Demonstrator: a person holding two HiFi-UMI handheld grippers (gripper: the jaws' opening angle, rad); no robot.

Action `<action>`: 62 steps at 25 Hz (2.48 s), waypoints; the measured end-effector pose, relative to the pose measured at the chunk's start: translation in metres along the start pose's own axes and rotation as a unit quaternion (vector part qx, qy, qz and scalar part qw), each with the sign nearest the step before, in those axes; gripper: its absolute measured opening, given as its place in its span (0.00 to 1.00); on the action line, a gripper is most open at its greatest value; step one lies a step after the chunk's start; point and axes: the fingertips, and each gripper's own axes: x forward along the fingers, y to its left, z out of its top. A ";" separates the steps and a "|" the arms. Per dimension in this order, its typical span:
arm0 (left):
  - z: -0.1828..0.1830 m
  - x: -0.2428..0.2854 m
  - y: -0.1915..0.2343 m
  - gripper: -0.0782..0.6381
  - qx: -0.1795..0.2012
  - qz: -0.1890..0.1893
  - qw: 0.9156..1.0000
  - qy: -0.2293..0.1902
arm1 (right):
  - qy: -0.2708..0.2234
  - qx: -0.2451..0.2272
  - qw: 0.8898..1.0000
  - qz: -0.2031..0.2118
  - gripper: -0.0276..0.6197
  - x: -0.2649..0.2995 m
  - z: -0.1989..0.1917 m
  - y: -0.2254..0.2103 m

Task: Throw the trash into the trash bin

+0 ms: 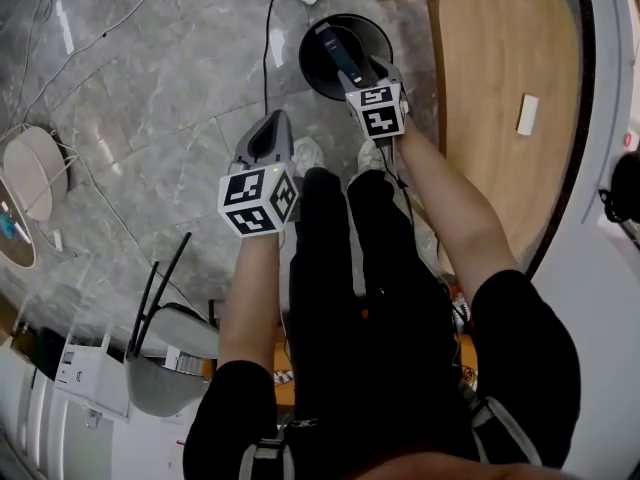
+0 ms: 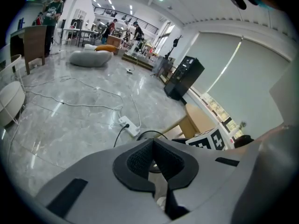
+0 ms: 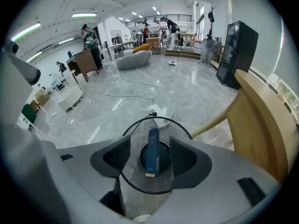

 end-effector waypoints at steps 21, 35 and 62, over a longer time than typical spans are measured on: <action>0.160 -0.093 -0.170 0.13 0.093 -0.018 0.985 -0.143 | -0.339 0.064 0.936 -0.069 0.06 -0.337 0.197 -0.035; 0.129 -0.018 -0.383 0.13 0.203 -0.129 0.967 -0.087 | -0.362 0.142 0.892 -0.228 0.06 -0.464 0.077 -0.228; 0.003 0.103 -0.482 0.13 0.256 -0.179 0.949 0.033 | -0.175 0.206 0.955 -0.120 0.37 -0.353 -0.117 -0.335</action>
